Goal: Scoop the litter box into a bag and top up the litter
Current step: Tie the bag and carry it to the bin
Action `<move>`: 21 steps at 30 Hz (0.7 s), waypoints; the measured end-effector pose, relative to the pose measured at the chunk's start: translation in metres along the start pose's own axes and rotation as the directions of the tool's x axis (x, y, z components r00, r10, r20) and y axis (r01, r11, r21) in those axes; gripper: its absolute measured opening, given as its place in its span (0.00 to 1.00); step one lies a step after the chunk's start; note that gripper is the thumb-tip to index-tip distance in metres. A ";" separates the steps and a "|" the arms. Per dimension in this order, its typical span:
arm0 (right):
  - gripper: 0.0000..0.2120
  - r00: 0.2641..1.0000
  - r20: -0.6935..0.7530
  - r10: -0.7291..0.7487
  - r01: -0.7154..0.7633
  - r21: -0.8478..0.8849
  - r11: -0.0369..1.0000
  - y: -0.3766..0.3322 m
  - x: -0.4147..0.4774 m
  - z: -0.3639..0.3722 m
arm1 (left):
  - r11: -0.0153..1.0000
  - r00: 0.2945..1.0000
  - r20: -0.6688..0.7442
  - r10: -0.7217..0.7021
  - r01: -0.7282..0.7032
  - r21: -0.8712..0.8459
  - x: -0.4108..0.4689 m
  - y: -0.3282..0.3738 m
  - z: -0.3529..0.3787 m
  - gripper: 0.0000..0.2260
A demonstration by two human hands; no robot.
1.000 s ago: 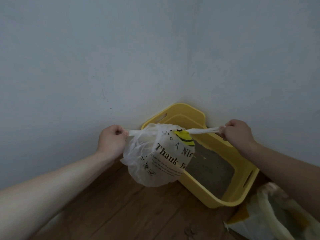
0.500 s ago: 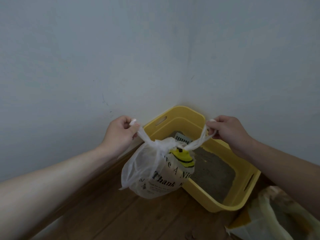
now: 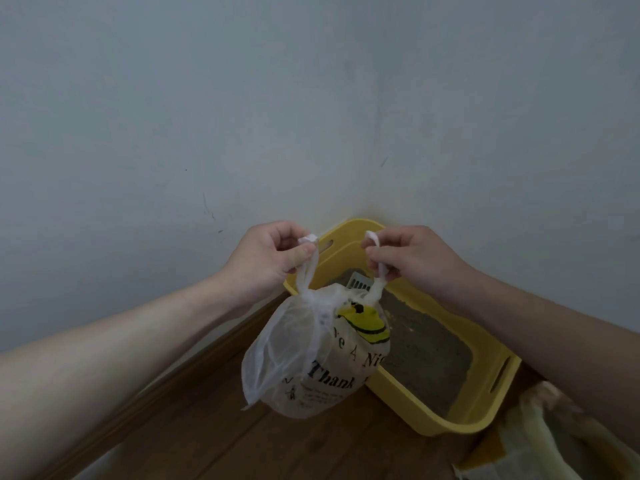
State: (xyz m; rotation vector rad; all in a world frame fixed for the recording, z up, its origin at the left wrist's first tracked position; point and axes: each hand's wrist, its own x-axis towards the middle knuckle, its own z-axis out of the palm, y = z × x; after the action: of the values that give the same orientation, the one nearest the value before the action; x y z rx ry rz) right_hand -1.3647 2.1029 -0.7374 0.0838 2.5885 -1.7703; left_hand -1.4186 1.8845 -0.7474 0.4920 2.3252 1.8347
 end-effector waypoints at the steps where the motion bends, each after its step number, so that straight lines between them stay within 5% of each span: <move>1: 0.05 1.000 0.009 -0.018 0.018 -0.018 1.000 -0.001 0.000 0.003 | 1.000 1.000 0.011 0.001 -0.001 -0.010 0.000 0.001 0.001 0.02; 8: 0.15 0.988 0.081 -0.132 0.135 -0.027 0.991 -0.010 0.005 0.029 | 0.997 0.999 0.034 -0.031 0.033 -0.072 0.001 0.010 0.007 0.02; 21: 0.08 0.976 0.004 -0.218 0.218 -0.034 0.975 -0.015 0.006 0.049 | 0.993 0.997 0.071 0.043 -0.035 -0.109 -0.003 0.018 0.010 0.04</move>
State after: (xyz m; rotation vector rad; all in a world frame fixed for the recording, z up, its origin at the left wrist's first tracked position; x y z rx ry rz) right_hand -1.3724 2.0524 -0.7415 -0.2091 2.7184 -1.7863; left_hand -1.4098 1.8963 -0.7330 0.5829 2.1717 1.9132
